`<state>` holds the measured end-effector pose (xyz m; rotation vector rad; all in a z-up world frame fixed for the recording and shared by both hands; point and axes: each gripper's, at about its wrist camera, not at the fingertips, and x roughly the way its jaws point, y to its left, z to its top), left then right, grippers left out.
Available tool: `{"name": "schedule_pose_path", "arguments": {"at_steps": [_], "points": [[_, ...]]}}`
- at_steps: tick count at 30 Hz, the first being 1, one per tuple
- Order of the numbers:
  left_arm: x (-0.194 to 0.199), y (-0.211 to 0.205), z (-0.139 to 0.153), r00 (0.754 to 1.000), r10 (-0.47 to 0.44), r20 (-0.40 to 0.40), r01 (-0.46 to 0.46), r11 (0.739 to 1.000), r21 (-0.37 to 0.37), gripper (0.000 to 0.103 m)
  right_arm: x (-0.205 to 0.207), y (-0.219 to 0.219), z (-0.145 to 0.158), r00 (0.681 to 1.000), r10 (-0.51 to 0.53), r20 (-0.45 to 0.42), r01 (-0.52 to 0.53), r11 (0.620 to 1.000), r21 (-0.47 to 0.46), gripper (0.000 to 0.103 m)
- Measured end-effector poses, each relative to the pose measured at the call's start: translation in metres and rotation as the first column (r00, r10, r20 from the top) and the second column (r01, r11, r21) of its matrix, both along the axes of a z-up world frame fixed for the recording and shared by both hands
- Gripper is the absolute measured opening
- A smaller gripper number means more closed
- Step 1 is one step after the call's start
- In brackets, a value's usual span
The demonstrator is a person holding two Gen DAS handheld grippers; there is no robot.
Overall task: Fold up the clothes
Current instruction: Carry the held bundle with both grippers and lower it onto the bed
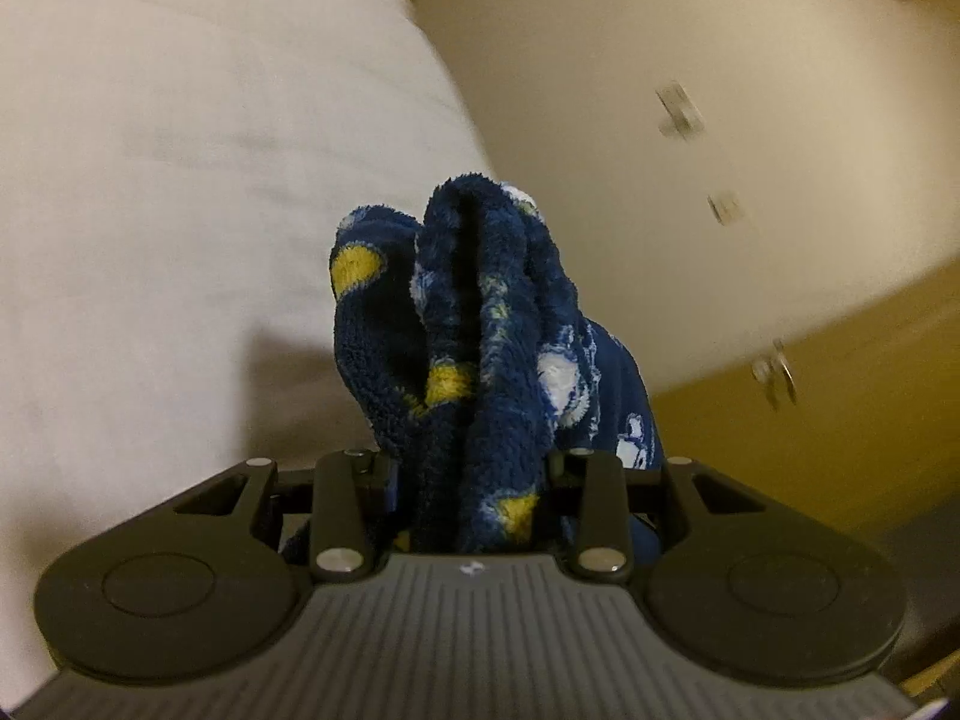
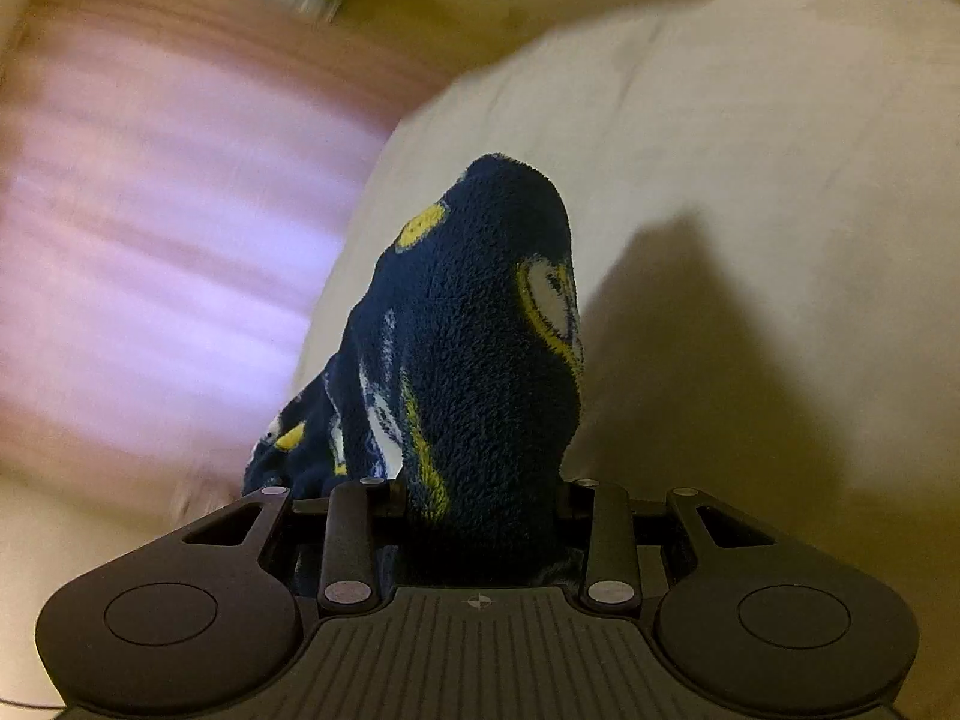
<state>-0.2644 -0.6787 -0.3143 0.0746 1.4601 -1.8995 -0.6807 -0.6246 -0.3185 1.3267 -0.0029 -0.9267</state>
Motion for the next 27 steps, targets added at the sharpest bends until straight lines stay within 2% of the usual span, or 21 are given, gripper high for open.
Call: {"name": "schedule_pose_path", "arguments": {"at_steps": [6,12,17,19,21,23,24,25,27], "points": [[-0.107,-0.126,-0.004,0.992,-0.130,0.002,0.130,0.990,-0.056,0.032,-0.090,-0.062,0.002,0.983,-0.182,0.002,0.182,0.982,-0.038,0.034],[-0.161,-0.217,-0.017,0.985,-0.169,0.040,0.172,0.983,-0.063,0.032,-0.123,-0.123,-0.021,0.969,-0.245,0.030,0.246,0.969,-0.038,0.034],[-0.175,-0.239,-0.037,0.984,-0.164,0.068,0.167,0.985,-0.049,0.033,-0.146,-0.152,-0.044,0.967,-0.252,0.046,0.253,0.967,-0.017,0.034],[-0.177,-0.247,-0.049,0.984,-0.153,0.088,0.156,0.987,-0.032,0.034,-0.146,-0.147,-0.041,0.960,-0.279,-0.006,0.279,0.960,-0.028,0.036],[-0.177,-0.250,-0.060,0.982,-0.140,0.129,0.141,0.990,0.004,0.037,-0.145,-0.142,-0.038,0.951,-0.305,-0.057,0.303,0.952,-0.040,0.040],[-0.177,-0.252,-0.071,0.976,-0.129,0.176,0.123,0.991,0.044,0.041,-0.145,-0.138,-0.035,0.937,-0.331,-0.108,0.327,0.944,-0.053,0.053],[-0.175,-0.251,-0.073,0.974,-0.122,0.193,0.114,0.992,0.050,0.042,-0.144,-0.135,-0.033,0.929,-0.344,-0.134,0.339,0.939,-0.060,0.056],[-0.171,-0.247,-0.071,0.974,-0.110,0.199,0.105,0.994,0.038,0.044,-0.144,-0.133,-0.031,0.921,-0.356,-0.159,0.350,0.934,-0.067,0.062],[-0.163,-0.239,-0.061,0.970,-0.086,0.226,0.086,0.996,0.010,0.045,-0.144,-0.128,-0.028,0.901,-0.381,-0.208,0.372,0.925,-0.083,0.063]]}}
